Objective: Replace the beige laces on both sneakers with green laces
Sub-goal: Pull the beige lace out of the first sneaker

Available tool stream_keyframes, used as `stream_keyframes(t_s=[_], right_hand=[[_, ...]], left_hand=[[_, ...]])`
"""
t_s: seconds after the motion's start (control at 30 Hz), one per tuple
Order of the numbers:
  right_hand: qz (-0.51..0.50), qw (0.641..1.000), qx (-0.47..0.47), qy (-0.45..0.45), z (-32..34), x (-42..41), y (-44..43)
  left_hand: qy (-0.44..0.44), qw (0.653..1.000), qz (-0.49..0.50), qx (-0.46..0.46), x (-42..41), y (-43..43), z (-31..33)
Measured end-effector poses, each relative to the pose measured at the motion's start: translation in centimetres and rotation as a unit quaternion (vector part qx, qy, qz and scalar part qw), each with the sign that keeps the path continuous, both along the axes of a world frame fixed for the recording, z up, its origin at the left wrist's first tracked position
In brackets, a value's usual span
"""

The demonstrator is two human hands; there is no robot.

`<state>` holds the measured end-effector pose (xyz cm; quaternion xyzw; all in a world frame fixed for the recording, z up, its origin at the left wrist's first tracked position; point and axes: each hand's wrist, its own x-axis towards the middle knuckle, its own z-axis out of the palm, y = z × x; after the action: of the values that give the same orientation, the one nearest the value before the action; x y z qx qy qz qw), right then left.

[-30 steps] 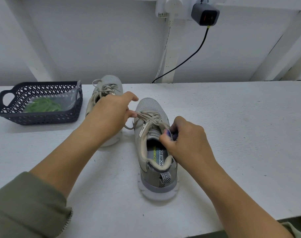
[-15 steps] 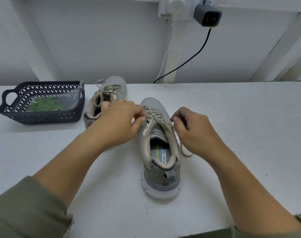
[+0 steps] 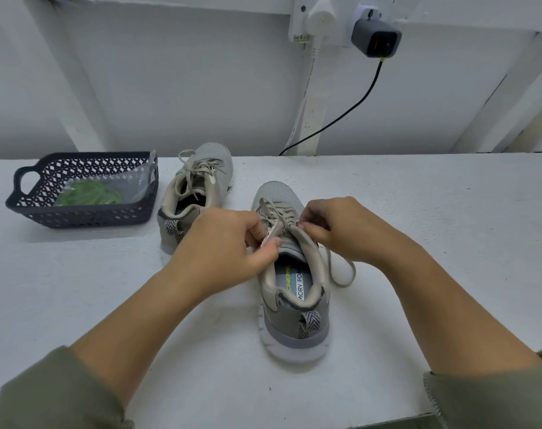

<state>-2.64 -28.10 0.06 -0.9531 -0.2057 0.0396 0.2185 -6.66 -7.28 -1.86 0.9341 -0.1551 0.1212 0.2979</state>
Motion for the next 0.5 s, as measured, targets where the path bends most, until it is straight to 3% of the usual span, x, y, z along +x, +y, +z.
stream_keyframes(t_s=[0.23, 0.37, 0.5], right_hand=[[-0.092, 0.992, -0.084, 0.012, 0.2, 0.7, -0.9], [-0.038, 0.999, -0.01, -0.031, 0.5, 1.3, -0.3], [0.035, 0.999, -0.009, 0.012, 0.6, 1.9, 0.4]], left_hand=[[-0.005, 0.999, 0.032, -0.012, -0.4, -0.4, -0.7], [-0.003, 1.0, 0.024, -0.015, -0.3, -0.5, -0.7], [-0.006, 1.0, 0.024, -0.012, -0.2, -0.5, -0.9]])
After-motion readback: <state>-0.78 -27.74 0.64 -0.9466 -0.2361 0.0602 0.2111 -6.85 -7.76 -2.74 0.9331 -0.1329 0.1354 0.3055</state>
